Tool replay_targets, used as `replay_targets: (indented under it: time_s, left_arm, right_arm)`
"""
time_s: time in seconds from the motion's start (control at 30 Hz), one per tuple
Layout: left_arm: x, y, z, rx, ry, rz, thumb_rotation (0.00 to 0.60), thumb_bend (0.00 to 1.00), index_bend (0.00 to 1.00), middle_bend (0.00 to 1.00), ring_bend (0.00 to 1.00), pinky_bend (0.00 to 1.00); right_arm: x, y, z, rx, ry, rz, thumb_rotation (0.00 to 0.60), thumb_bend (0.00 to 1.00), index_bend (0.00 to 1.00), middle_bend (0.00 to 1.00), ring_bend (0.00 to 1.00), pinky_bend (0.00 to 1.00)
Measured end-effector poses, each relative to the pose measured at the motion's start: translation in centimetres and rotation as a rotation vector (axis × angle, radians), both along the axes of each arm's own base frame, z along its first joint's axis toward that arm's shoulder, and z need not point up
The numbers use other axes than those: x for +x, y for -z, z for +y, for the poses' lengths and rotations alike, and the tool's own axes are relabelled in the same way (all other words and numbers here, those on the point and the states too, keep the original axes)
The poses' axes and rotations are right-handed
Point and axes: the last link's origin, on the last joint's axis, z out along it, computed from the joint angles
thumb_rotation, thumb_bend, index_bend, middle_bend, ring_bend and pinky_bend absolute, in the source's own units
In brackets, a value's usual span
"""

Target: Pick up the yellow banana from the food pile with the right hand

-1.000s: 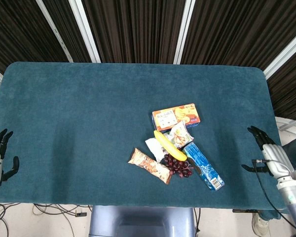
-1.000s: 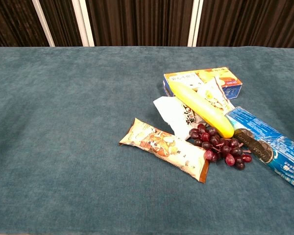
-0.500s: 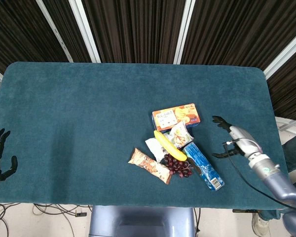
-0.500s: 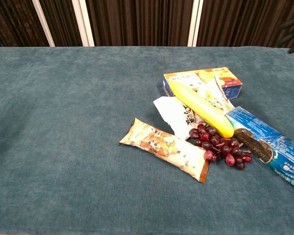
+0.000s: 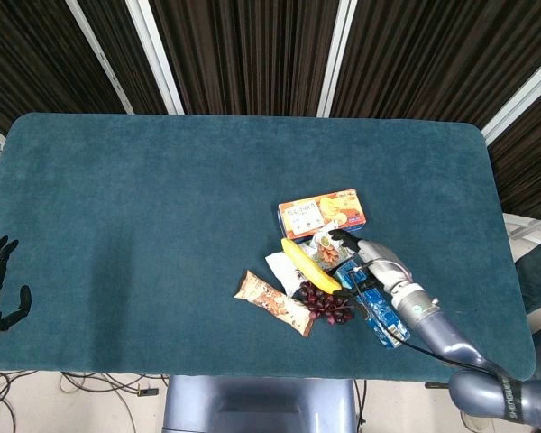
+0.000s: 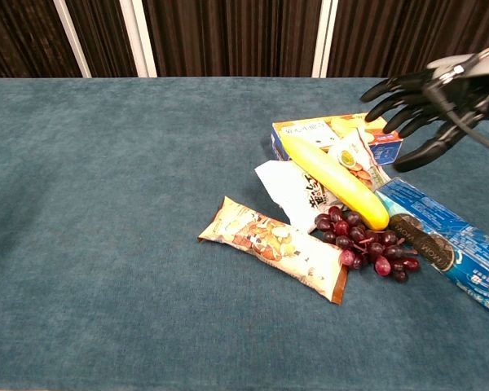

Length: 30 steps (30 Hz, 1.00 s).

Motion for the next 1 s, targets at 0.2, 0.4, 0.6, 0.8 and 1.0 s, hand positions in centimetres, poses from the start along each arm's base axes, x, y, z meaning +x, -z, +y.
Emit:
replay_targets:
  time_s: [0.2,0.4,0.6,0.8,1.0]
  left_arm:
    - [0.0,0.0,0.0,-0.002,0.0,-0.006,0.6,0.54,0.01,0.0,0.01,0.03]
    - [0.0,0.0,0.1,-0.007,-0.002,-0.007,0.6,0.54,0.01,0.0,0.01,0.03]
    - [-0.1,0.0,0.1,-0.008,-0.002,-0.006,0.6,0.54,0.01,0.0,0.01,0.03]
    - [0.0,0.0,0.1,-0.01,-0.001,-0.006,0.6,0.54,0.01,0.0,0.01,0.03]
    - [0.0,0.0,0.2,-0.009,-0.004,-0.01,0.6,0.54,0.01,0.0,0.01,0.03]
  right_arm:
    - [1.2,2.4,-0.7,-0.048,0.01,0.051,0.6,0.0,0.22,0.28,0.3,0.18]
    - [1.8,4.3,-1.0,-0.07,0.039,0.119,0.6,0.01,0.24,0.29,0.33,0.18]
    - [2.0,6.0,-1.0,-0.045,0.06,0.143,0.6,0.01,0.26,0.3,0.34,0.18]
    - [2.4,7.0,-1.2,-0.041,0.073,0.139,0.6,0.13,0.3,0.38,0.38,0.18]
    - [2.3,7.3,-1.6,-0.067,0.085,0.152,0.6,0.35,0.4,0.5,0.49,0.28]
